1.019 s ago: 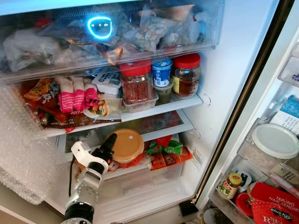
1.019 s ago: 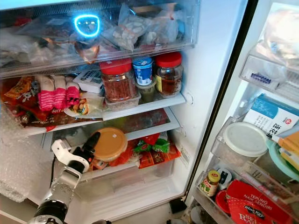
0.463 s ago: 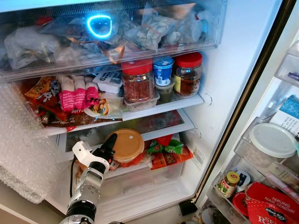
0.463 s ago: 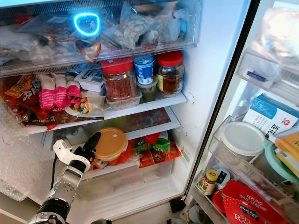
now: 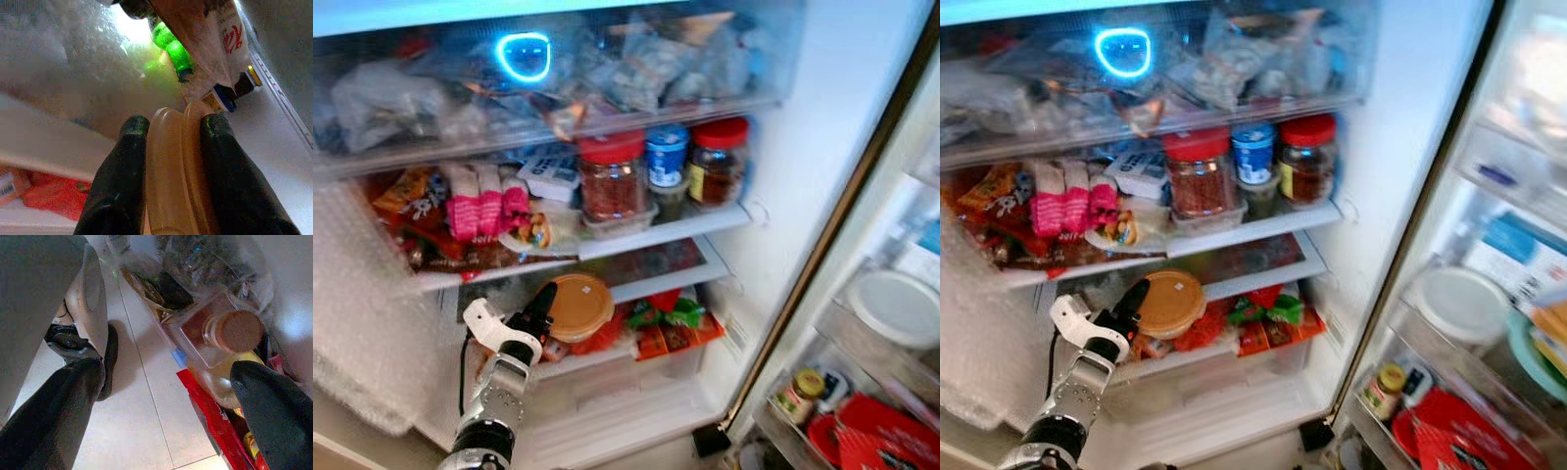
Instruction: Restocking fridge
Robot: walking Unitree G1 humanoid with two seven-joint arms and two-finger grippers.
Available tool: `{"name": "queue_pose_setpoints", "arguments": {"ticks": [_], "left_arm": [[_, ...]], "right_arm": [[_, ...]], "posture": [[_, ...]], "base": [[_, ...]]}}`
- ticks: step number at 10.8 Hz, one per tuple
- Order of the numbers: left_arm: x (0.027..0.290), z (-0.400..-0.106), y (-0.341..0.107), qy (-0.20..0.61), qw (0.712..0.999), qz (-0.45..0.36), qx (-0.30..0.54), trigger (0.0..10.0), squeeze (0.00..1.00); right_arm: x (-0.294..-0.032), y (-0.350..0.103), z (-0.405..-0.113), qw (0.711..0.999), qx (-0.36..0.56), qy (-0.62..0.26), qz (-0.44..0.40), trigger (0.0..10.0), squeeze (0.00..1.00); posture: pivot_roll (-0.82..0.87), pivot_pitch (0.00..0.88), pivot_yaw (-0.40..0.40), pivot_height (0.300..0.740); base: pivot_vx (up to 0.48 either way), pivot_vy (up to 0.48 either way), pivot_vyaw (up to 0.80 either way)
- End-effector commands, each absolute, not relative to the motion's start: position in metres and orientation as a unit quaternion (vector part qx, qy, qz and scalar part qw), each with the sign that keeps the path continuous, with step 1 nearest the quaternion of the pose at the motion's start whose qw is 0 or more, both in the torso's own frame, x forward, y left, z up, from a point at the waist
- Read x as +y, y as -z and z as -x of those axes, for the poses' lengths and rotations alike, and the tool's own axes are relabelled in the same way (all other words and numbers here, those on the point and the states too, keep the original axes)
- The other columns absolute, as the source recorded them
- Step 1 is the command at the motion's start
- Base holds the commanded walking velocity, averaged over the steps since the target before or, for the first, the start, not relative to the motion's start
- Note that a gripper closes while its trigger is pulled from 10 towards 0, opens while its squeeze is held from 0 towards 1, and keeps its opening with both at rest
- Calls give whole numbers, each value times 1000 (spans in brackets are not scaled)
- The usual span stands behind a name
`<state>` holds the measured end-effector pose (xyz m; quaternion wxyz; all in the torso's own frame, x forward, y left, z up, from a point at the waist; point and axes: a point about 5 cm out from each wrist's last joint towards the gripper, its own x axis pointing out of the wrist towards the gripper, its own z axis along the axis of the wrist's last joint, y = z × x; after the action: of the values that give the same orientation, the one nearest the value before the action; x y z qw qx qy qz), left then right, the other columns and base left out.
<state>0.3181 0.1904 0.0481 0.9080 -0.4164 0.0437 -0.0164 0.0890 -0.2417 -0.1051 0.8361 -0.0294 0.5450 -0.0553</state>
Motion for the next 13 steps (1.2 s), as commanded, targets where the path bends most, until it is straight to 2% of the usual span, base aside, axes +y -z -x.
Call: {"name": "queue_pose_setpoints", "arguments": {"ticks": [1, 5, 9, 13], "left_arm": [[191, -323, -55, 22, 911, 410, 30, 10000, 0], [191, -323, -53, 13, 912, 409, 32, 10000, 0], [202, -326, -52, -52, 910, 410, 24, 10000, 0], [202, -337, -56, -112, 909, 400, 41, 10000, 0]], "right_arm": [[-246, 103, -94, 840, 537, 63, 36, 10000, 0], [-246, 103, -94, 841, 536, 65, 35, 10000, 0], [-249, 102, -92, 840, 537, 67, 36, 10000, 0], [-252, 102, -87, 837, 541, 66, 43, 10000, 0]], "posture": [[-136, 0, 19, 640], [-139, 0, 15, 640], [-160, 2, 1, 640], [-196, 53, -10, 640]], "base": [[315, 0, 0], [306, 0, 0], [0, 0, 0], [0, 0, 0]]}}
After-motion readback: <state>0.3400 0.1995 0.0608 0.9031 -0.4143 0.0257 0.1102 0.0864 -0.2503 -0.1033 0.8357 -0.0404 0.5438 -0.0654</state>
